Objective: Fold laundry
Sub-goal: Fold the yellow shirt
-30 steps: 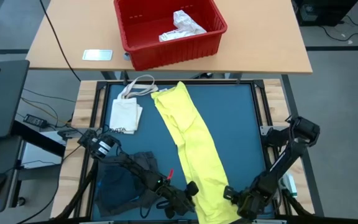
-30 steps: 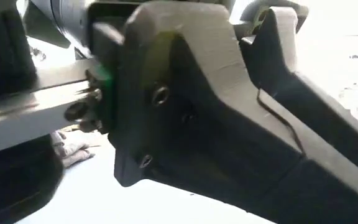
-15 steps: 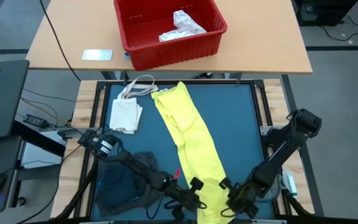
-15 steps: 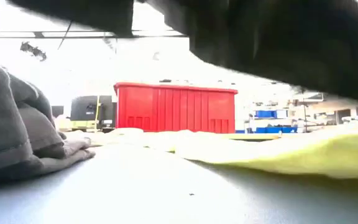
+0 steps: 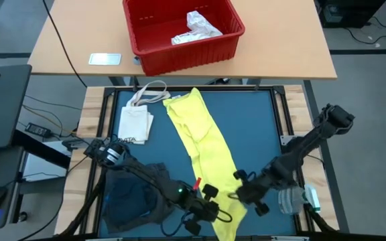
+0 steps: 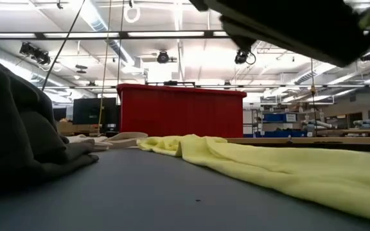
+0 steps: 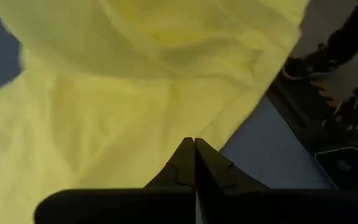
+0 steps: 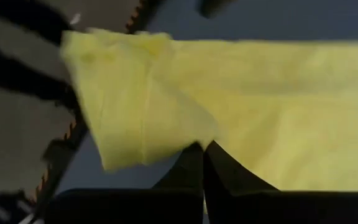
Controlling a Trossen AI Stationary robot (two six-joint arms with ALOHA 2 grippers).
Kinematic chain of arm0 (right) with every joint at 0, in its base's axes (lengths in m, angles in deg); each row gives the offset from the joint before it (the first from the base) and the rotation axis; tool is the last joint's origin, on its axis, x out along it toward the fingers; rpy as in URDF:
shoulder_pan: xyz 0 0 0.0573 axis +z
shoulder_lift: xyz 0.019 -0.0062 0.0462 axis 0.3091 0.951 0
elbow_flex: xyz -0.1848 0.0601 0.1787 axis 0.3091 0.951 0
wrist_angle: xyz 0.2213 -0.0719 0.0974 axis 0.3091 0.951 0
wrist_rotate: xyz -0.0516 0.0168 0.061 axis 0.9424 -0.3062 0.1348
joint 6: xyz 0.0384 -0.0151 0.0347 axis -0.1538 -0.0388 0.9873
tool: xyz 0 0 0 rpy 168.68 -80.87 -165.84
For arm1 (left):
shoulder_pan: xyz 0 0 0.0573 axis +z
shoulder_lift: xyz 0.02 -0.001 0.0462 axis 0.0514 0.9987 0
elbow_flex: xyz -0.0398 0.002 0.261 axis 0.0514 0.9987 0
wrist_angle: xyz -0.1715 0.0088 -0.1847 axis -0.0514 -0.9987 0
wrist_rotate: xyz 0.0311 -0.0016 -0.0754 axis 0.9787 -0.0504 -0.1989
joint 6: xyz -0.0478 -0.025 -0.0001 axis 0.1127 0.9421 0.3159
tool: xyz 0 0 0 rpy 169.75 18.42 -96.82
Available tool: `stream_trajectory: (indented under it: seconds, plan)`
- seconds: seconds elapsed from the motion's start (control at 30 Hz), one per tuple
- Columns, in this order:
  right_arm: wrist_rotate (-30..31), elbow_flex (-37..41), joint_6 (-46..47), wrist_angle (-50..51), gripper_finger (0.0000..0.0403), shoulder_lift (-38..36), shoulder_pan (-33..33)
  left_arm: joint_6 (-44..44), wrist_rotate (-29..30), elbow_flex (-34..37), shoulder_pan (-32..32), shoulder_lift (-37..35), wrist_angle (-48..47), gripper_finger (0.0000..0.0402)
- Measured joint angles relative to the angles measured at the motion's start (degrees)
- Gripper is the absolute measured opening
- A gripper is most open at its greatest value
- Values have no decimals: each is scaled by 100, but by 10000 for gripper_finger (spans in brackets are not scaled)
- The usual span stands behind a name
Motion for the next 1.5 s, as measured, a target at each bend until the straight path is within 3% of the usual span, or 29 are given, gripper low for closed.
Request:
stream_trajectory:
  seconds: [0.2,0.37,0.57,0.87,1.17,1.27,1.5]
  plan:
    - [-443,633,760,-494,1,-76,-920,1112,807,0,23,-527,-763,0]
    - [-950,1058,808,-521,0,-348,-1730,2026,1450,-4,23,-1088,-1737,0]
    - [-1727,1416,892,-616,0,-461,-2883,2797,1810,-7,6,-1385,-2599,0]
    - [-2839,1453,485,-612,0,-546,-4426,2693,1826,-4,239,-1385,-3558,0]
    - [-2709,1453,71,-695,1,-286,-5787,2089,1817,-4,1237,-1499,-4096,0]
    - [-2650,1453,191,-741,23,-160,-6005,1627,1502,-2,1571,-1499,-3892,0]
    - [-2745,1453,822,-305,137,-424,-6223,1432,1347,0,1988,-1684,-3534,0]
